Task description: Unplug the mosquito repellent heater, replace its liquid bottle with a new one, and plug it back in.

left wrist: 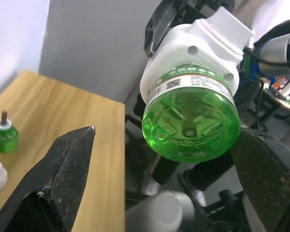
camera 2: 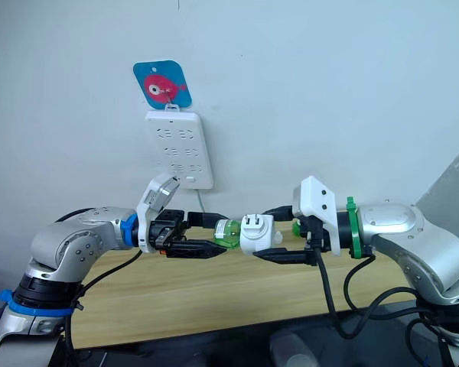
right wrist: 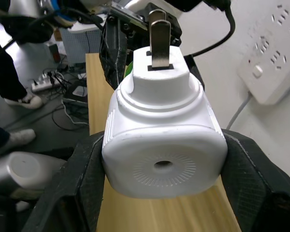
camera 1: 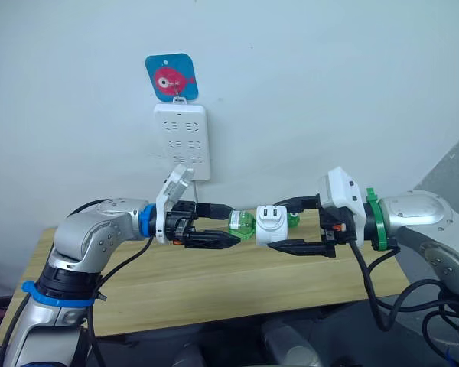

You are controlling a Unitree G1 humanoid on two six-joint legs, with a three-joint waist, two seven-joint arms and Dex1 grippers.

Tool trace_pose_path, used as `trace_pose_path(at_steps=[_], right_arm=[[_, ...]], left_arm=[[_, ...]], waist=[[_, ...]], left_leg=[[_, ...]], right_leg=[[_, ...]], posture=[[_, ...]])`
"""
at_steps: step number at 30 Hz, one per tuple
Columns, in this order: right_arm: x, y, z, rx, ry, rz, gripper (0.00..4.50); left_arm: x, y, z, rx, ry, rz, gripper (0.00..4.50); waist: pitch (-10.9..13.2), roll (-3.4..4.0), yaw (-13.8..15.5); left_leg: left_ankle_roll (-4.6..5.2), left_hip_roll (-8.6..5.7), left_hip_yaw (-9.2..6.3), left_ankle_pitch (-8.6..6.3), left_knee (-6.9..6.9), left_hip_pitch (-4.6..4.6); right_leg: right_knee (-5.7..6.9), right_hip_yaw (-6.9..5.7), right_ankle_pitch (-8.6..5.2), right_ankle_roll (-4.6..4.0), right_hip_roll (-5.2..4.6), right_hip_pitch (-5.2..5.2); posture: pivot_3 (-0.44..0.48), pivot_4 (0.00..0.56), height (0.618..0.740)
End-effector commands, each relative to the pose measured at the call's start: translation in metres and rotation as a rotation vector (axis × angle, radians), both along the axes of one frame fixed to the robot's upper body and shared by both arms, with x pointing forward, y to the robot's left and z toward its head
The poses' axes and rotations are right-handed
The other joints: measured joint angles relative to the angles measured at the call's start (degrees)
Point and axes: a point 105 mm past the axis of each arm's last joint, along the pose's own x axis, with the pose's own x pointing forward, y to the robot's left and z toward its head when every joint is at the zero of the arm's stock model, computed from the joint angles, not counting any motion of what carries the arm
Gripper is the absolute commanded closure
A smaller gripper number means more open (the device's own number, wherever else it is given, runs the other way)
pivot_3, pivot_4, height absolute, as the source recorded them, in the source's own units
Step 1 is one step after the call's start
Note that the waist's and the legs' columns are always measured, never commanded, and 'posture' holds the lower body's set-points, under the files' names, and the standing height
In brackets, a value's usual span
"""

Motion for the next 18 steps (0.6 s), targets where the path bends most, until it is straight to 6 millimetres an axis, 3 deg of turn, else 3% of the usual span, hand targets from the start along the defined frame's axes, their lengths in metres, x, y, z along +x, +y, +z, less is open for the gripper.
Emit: trace_pose_path(at_steps=[1,13,18], right_arm=[[-0.005,-0.001,0.01,0.026,0.007,0.002,1.54],[-0.007,-0.001,0.009,0.019,0.029,-0.006,1.54],[-0.008,-0.001,0.008,0.013,0.028,-0.003,1.54]], left_arm=[[-0.005,-0.004,0.012,-0.023,-0.088,-0.021,0.0],[-0.008,-0.013,0.01,-0.045,-0.074,-0.053,0.0],[-0.008,-0.017,0.01,-0.062,-0.059,-0.057,1.13]], waist=[[0.0,0.0,0.04],[0.0,0.0,0.08],[0.0,0.0,0.09]], left_leg=[[0.0,0.0,-0.01,0.0,-0.01,0.0],[0.0,-0.01,0.01,0.0,0.0,0.02],[0.0,-0.01,0.01,0.0,0.01,0.02]], right_leg=[[0.0,-0.01,0.0,0.0,0.01,0.0],[-0.01,0.0,0.0,0.0,0.01,0.02],[-0.01,0.0,0.0,0.0,0.01,0.03]], posture=[[-0.284,0.053,0.733],[-0.288,0.053,0.733],[-0.286,0.054,0.733]])
